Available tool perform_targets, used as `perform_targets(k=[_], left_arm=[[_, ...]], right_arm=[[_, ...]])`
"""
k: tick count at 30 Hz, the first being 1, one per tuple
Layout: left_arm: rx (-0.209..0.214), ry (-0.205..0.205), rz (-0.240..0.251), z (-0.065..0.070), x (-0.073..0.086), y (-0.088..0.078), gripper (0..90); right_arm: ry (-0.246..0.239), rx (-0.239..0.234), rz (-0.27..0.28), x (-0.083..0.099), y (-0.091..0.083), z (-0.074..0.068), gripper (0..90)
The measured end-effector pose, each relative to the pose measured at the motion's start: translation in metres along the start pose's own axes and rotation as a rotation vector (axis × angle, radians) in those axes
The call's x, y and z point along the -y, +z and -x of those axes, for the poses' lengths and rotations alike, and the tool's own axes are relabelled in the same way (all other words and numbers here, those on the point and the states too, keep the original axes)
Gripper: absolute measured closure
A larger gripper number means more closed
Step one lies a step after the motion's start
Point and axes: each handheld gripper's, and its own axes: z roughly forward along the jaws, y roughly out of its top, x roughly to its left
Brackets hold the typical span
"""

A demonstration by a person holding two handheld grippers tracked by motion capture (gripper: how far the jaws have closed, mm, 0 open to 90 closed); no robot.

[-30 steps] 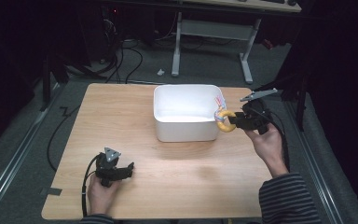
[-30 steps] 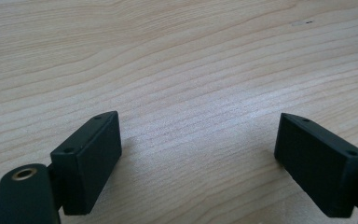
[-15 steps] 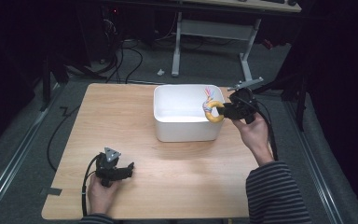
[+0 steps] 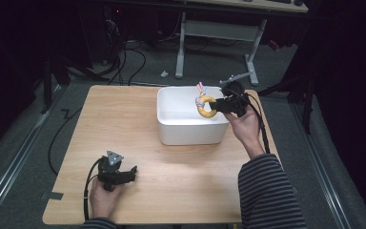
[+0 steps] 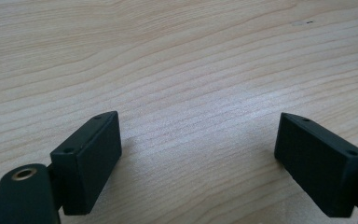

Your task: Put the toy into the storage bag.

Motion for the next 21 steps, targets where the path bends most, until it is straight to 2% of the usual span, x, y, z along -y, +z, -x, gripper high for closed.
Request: perform_targets(k=[10, 21], left_arm=[[-0.001, -0.002, 0.0, 0.0, 0.0, 0.0, 14.9], [-0.002, -0.002, 0.0, 0.0, 0.0, 0.0, 14.9]], right_arm=[[-0.015, 0.039, -0.029, -0.019, 0.013, -0.004, 68.3], [-0.023, 0.071, -0.086, -0.025, 0.034, -0.008, 68.3]])
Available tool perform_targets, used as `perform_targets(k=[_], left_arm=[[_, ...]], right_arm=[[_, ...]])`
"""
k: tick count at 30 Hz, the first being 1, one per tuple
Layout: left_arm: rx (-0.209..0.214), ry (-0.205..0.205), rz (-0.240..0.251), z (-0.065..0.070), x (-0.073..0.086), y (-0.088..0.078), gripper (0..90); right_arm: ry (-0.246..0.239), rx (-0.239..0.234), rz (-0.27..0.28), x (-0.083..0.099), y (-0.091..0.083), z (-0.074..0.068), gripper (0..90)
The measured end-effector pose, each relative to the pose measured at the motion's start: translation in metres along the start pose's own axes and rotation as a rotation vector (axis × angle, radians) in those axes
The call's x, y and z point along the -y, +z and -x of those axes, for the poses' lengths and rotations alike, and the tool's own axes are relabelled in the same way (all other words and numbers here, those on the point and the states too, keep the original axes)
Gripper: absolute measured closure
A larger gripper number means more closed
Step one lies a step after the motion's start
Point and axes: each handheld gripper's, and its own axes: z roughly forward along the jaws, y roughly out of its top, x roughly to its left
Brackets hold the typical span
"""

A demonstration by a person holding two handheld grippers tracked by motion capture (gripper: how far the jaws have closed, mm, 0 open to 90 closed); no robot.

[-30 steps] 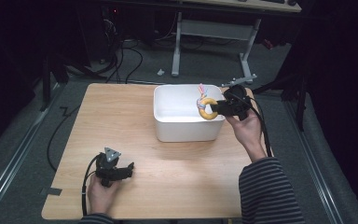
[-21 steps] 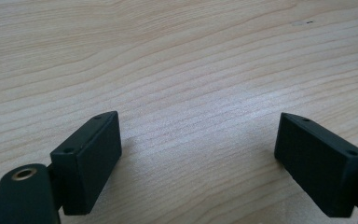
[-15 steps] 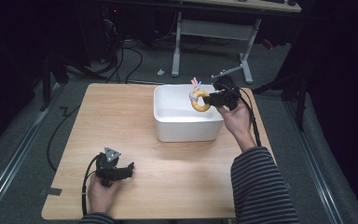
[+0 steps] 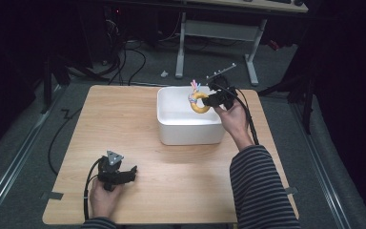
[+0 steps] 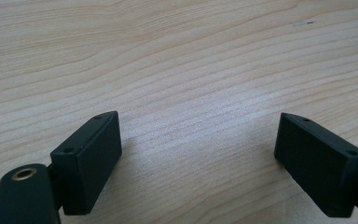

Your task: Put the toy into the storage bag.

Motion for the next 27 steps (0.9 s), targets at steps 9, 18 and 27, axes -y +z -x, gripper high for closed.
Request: perform_targets(k=[9, 18, 27], left_arm=[[0.0, -0.002, 0.0, 0.0, 0.0, 0.0, 15.0], [0.001, -0.002, 0.0, 0.0, 0.0, 0.0, 15.0], [0.001, -0.002, 0.001, 0.0, 0.0, 0.0, 14.9]], right_arm=[[0.018, 0.011, -0.054, -0.002, 0.017, 0.0, 68.3], [0.009, 0.014, -0.106, 0.001, 0.03, -0.002, 68.2], [0.025, -0.005, -0.146, 0.011, 0.041, 0.0, 68.2]])
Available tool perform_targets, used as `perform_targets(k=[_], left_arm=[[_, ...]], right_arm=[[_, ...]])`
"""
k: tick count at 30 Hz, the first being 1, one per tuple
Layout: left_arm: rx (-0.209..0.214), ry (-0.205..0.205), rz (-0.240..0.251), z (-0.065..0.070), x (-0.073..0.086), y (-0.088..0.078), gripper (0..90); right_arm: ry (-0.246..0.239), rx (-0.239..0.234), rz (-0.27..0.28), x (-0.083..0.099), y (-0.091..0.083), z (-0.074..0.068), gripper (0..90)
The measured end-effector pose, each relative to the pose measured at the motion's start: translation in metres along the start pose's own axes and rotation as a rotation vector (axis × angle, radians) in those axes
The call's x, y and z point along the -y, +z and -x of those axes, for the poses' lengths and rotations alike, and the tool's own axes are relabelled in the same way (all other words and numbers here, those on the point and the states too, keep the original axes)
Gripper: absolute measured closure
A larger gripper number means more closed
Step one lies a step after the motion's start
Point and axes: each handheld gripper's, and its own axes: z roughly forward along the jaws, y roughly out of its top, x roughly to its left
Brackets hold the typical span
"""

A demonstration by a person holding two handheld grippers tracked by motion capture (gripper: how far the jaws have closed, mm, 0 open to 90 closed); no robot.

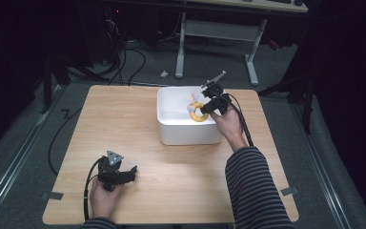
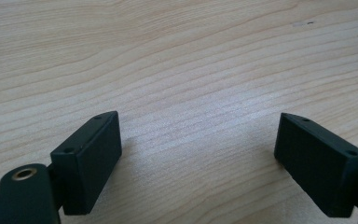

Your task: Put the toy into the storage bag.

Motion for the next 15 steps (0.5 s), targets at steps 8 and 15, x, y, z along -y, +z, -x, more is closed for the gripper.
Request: perform_targets(k=[8, 15], left_arm=[[0.0, 0.0, 0.0, 0.0, 0.0, 0.0, 14.9], [0.0, 0.0, 0.0, 0.0, 0.0, 0.0, 14.9]], right_arm=[[-0.012, -0.023, -0.037, 0.0047, 0.0064, -0.0011, 68.2], [-0.016, -0.041, -0.055, 0.0085, 0.0073, -0.0017, 68.2]])
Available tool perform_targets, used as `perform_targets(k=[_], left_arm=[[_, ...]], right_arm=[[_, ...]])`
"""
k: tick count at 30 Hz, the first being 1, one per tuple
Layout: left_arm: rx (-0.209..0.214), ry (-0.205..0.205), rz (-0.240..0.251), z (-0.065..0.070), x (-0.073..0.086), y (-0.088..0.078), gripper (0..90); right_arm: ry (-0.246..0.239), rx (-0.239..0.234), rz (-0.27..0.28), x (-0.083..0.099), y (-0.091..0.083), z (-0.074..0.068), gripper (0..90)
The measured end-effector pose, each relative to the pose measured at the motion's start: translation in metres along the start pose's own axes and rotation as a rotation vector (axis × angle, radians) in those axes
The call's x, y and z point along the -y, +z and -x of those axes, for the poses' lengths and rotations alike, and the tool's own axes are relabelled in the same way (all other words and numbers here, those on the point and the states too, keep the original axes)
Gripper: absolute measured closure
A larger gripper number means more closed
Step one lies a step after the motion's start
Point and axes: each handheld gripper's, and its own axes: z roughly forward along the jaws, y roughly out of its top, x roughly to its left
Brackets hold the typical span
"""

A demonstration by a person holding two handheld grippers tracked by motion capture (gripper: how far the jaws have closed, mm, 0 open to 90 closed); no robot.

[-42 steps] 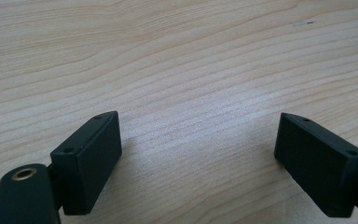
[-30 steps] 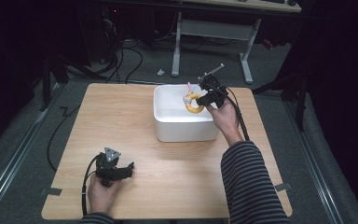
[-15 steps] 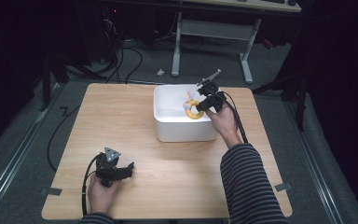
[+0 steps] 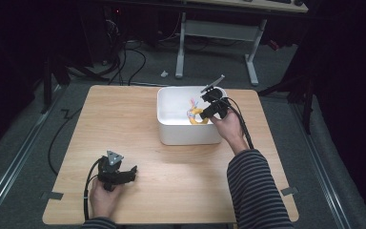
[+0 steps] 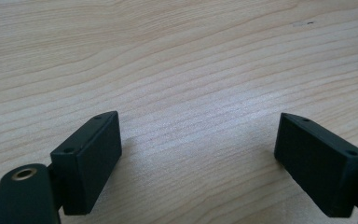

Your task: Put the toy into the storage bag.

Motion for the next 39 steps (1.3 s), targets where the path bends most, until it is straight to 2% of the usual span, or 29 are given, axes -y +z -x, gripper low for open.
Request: perform_targets(k=[6, 18, 28, 31, 34, 36, 39], left_arm=[[0.0, 0.0, 0.0, 0.0, 0.0, 0.0, 15.0], [0.0, 0.0, 0.0, 0.0, 0.0, 0.0, 14.9], [0.0, 0.0, 0.0, 0.0, 0.0, 0.0, 15.0], [0.0, 0.0, 0.0, 0.0, 0.0, 0.0, 15.0], [-0.001, -0.001, -0.001, 0.0, 0.0, 0.0, 15.1], [-0.001, -0.002, -0.001, 0.0, 0.0, 0.0, 15.1], [-0.002, -0.003, 0.0, 0.0, 0.0, 0.0, 15.1]], right_arm=[[0.01, -0.019, -0.008, 0.002, -0.002, 0.001, 68.2], [-0.012, -0.048, -0.035, 0.005, -0.002, -0.003, 68.2], [-0.01, -0.052, -0.031, 0.006, -0.004, -0.002, 67.6], [0.011, -0.081, -0.012, 0.007, -0.006, 0.0, 58.9], [0.011, -0.079, 0.012, 0.009, -0.013, 0.002, 52.4], [0.004, -0.06, 0.031, 0.011, -0.018, 0.002, 49.0], [0.015, -0.062, 0.072, 0.016, -0.028, 0.005, 47.9]])
